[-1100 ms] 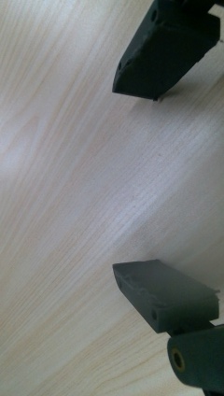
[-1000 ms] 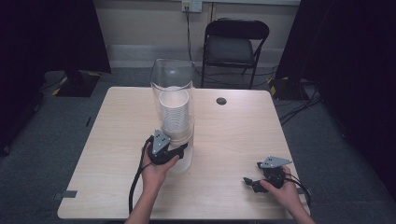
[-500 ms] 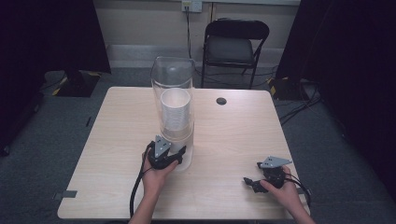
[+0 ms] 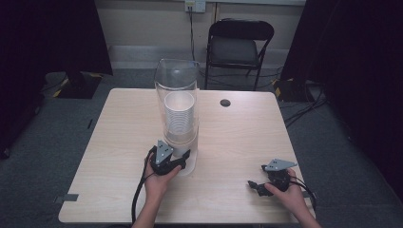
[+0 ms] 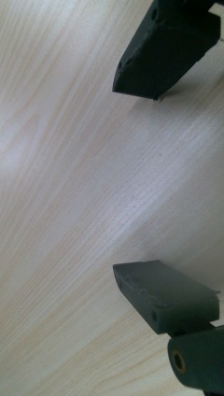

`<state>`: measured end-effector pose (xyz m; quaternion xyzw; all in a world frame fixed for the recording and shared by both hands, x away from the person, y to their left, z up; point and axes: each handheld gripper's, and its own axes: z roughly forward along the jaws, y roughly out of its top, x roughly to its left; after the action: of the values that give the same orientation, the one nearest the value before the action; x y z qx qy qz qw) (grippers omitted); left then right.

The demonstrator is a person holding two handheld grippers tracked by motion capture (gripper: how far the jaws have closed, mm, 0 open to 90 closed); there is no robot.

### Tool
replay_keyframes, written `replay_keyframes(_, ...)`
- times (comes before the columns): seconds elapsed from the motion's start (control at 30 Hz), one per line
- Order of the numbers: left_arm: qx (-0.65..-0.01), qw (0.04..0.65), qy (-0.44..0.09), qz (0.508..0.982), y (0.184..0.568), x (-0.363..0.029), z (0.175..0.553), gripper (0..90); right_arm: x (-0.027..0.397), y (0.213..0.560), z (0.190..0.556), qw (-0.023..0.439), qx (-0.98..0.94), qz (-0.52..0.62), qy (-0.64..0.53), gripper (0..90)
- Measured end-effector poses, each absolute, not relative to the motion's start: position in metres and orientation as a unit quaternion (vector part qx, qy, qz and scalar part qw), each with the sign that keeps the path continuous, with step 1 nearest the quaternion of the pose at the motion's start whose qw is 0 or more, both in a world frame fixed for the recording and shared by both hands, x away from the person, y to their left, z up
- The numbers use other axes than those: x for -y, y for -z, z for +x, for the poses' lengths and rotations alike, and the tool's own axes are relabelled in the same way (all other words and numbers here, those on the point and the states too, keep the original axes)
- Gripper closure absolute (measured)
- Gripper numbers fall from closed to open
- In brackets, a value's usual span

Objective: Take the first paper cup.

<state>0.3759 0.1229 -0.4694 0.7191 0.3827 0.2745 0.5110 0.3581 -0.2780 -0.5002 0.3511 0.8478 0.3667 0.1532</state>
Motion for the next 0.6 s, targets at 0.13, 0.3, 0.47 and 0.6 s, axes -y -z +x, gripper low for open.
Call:
replay_keyframes(0.13,-0.389,0.510,-0.282,0.714,0.465,-0.122,0.374,32.8,0.278,0.500,0.358,0.153,-0.848,0.351,-0.367,10.8)
replay_keyframes(0.3,-0.381,0.520,-0.297,0.704,0.450,-0.121,0.371,26.7,0.278,0.500,0.358,0.153,-0.848,0.351,-0.367,10.8)
replay_keyframes(0.47,-0.384,0.519,-0.288,0.707,0.447,-0.120,0.374,29.9,0.278,0.500,0.358,0.152,-0.848,0.352,-0.367,10.8)
replay_keyframes(0.6,-0.380,0.495,-0.294,0.724,0.459,-0.119,0.378,33.5,0.278,0.500,0.358,0.152,-0.848,0.352,-0.367,10.8)
